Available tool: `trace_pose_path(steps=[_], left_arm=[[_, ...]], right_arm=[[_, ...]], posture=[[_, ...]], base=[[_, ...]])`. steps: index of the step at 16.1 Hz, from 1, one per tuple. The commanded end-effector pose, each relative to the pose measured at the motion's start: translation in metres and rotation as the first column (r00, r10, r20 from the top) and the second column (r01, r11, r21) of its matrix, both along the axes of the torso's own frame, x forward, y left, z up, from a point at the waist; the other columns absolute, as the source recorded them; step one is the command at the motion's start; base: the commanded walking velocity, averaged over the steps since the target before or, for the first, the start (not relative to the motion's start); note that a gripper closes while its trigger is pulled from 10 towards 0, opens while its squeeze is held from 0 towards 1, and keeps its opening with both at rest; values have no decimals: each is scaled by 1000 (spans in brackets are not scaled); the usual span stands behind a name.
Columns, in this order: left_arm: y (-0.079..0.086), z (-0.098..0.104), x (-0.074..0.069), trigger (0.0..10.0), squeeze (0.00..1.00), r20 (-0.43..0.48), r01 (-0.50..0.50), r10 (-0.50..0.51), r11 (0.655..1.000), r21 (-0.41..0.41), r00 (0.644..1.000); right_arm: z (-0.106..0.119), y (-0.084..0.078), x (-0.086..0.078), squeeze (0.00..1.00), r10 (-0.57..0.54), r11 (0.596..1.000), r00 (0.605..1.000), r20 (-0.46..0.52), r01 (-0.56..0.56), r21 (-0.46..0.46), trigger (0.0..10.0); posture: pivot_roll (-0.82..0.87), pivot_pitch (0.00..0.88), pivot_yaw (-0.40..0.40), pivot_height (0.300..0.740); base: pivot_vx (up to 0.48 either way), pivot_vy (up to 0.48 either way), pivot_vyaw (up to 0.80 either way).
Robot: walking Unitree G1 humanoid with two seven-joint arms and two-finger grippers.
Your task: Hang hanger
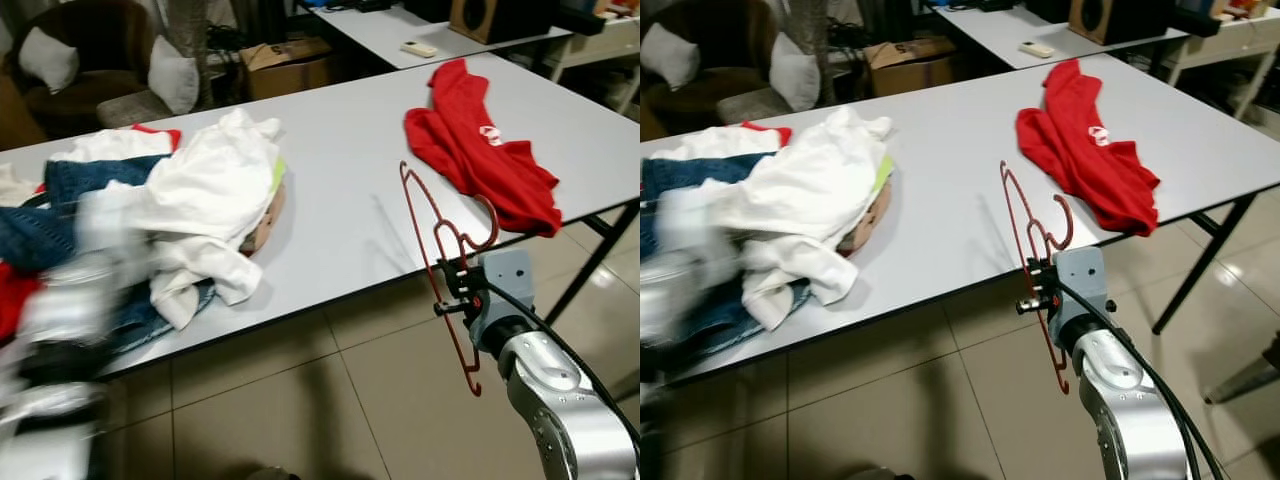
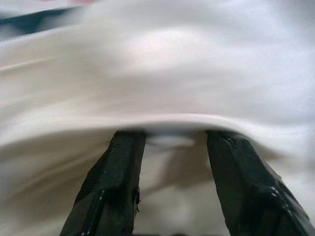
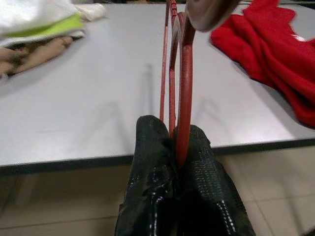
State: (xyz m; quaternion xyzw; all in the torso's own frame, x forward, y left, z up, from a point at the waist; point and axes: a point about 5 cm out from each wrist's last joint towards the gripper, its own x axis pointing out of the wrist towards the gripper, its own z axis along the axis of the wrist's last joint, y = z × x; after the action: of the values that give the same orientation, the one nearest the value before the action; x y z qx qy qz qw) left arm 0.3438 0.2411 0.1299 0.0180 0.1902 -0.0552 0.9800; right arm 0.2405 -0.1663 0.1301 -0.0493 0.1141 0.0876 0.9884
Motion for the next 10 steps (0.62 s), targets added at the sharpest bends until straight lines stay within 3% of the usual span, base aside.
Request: trace_pose_path(steps=[1,2,3,6,7,8,10], left_arm=[[-18,7,8,10000,0,36,80,-79,996,-32,996],[-49,9,16,10000,0,68,183,-179,981,-60,982],[-68,9,20,10000,0,83,243,-238,968,-60,968],[-106,18,30,10000,0,168,362,-349,930,-53,922],[-123,24,31,10000,0,214,447,-426,892,-59,879],[-144,26,25,10000,0,233,565,-542,824,-44,808],[-151,17,21,10000,0,184,606,-600,795,26,779]], right_arm=[[1,1,0,0,-3,1000,1000,4,3,-3,10000],[1,0,0,0,-12,1000,1000,9,12,-3,10000],[2,-1,0,0,-20,1000,1000,13,20,-4,10000],[3,-3,-2,0,-31,999,999,20,31,-7,10000],[4,-4,-2,0,-39,999,999,24,39,-6,10000],[4,-5,-3,0,-53,999,998,28,54,-5,10000],[3,-5,-3,0,-59,998,998,29,59,-3,10000]], posture=[[-127,0,119,740],[-133,0,123,740],[-141,0,129,740],[-148,0,135,740],[-148,0,135,740],[-151,0,145,740],[-151,0,145,740]], base=[[0,0,0],[0,0,0],[0,0,0],[0,0,0],[0,0,0],[0,0,0],[0,0,0]])
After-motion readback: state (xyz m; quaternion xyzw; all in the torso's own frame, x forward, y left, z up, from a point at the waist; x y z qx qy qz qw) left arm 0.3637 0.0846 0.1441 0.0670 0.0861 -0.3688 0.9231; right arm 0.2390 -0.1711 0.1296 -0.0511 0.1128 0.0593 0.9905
